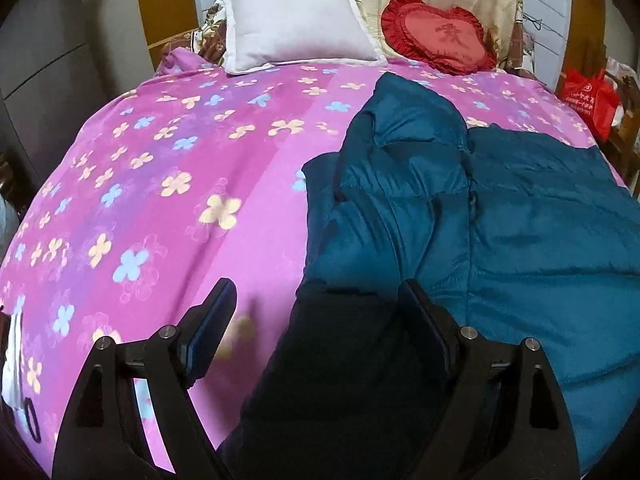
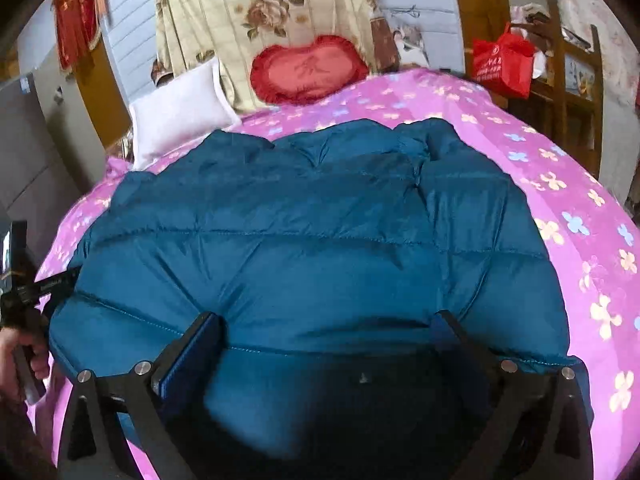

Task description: Fold large clothes

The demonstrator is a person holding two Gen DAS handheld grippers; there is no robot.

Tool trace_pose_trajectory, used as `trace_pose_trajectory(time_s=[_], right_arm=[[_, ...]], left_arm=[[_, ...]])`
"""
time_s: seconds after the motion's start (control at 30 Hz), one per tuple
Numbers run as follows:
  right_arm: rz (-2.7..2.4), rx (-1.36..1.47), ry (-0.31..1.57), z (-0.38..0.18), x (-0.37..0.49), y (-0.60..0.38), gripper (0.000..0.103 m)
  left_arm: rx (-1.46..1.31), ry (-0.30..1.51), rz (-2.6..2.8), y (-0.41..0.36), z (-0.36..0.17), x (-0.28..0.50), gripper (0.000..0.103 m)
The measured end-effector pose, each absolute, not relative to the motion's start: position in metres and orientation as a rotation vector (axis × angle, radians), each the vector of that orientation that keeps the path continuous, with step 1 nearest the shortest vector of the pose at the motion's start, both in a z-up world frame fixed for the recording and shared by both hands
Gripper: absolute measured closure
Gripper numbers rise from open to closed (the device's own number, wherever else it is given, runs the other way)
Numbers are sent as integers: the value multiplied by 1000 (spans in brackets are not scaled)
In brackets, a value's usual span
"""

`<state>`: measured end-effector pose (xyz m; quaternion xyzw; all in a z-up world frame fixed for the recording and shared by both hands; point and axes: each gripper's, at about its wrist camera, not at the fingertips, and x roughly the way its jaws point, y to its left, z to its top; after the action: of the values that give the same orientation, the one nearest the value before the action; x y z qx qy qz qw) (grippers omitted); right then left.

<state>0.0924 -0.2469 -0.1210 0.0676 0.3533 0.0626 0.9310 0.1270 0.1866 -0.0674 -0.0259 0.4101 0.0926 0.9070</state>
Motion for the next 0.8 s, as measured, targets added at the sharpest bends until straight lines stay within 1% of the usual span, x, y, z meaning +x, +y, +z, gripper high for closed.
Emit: trace_pose_trajectory(time_s=[0.2, 0.37, 0.5, 0.53, 0.63, 0.8], right_arm=[[140, 118, 708, -124, 87, -245, 0], [143, 109, 705, -125, 85, -247, 0], [141, 107, 705, -125, 85, -246, 0], [142, 106, 706, -125, 85, -246, 0], [148, 107, 710, -125, 84, -246, 0], [162, 104, 719, -124, 84, -247, 0]], left_arm=[[-168, 772, 125, 214, -49, 113, 20], [-289, 843, 46, 236, -45, 148, 20], [-364, 1009, -118, 229, -57, 199, 20], [-379, 1025, -130, 228, -60, 205, 20], [-456, 1055, -182, 228, -75, 222, 20], [-459, 990, -227, 227, -77, 224, 20]])
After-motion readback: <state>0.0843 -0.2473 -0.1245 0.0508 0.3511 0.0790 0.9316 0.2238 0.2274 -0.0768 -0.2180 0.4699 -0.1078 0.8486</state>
